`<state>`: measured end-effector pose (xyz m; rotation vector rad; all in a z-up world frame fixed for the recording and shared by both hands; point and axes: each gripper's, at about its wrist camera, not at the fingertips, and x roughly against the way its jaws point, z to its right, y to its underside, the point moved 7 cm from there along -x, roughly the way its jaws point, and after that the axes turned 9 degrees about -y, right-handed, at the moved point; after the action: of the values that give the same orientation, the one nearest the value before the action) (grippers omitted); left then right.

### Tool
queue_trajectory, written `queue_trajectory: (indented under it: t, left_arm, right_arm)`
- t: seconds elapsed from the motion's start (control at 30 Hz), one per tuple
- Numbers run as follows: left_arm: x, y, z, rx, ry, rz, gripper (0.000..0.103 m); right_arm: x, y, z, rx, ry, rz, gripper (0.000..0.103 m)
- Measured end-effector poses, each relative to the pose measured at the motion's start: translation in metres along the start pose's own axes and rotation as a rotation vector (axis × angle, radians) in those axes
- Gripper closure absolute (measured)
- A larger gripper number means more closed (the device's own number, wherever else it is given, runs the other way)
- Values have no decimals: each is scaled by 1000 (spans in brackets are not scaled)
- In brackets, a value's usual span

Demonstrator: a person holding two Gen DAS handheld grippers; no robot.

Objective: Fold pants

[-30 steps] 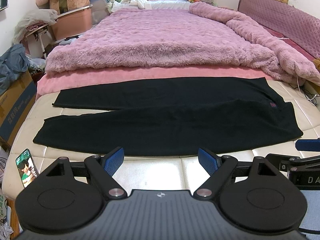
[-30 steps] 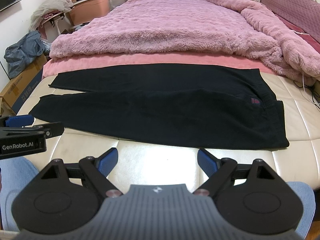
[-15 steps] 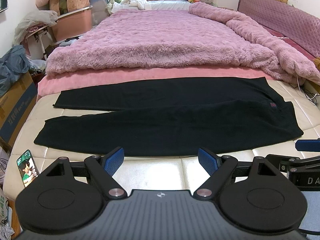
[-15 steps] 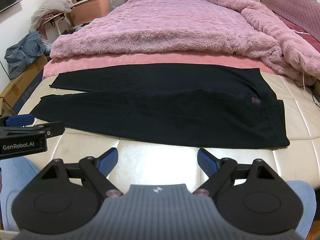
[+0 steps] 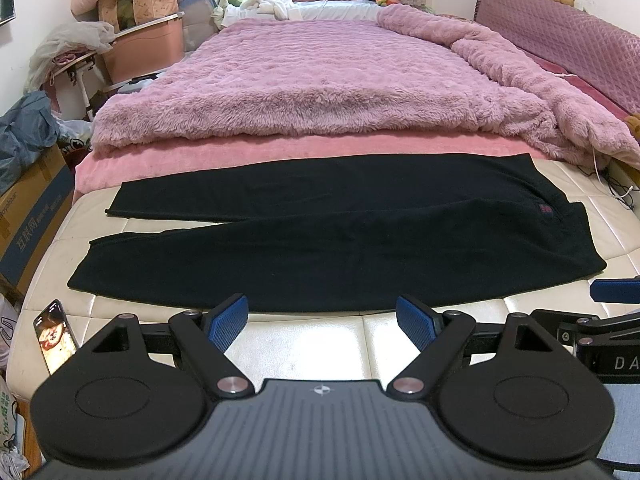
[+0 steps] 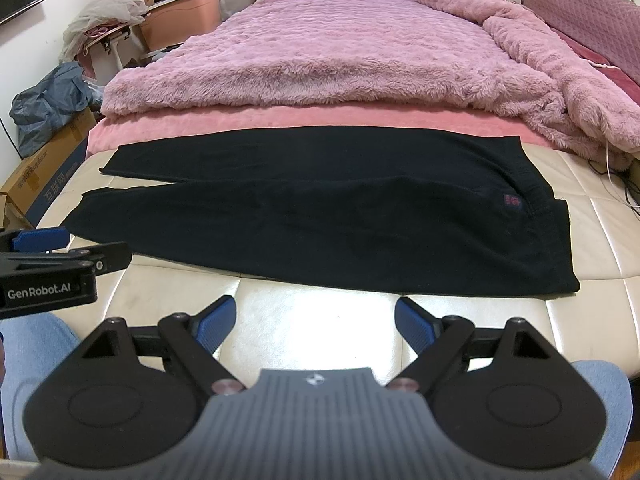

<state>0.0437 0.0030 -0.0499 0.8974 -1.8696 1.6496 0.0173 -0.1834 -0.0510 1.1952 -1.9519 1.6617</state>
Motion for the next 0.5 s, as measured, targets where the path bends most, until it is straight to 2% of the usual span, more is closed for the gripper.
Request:
queue_trajectory:
  t: [0.5]
  left_arm:
    - [0,1,1,2,-1,-1,5]
  right_arm:
    - [0,2,-1,0,0,-2,20]
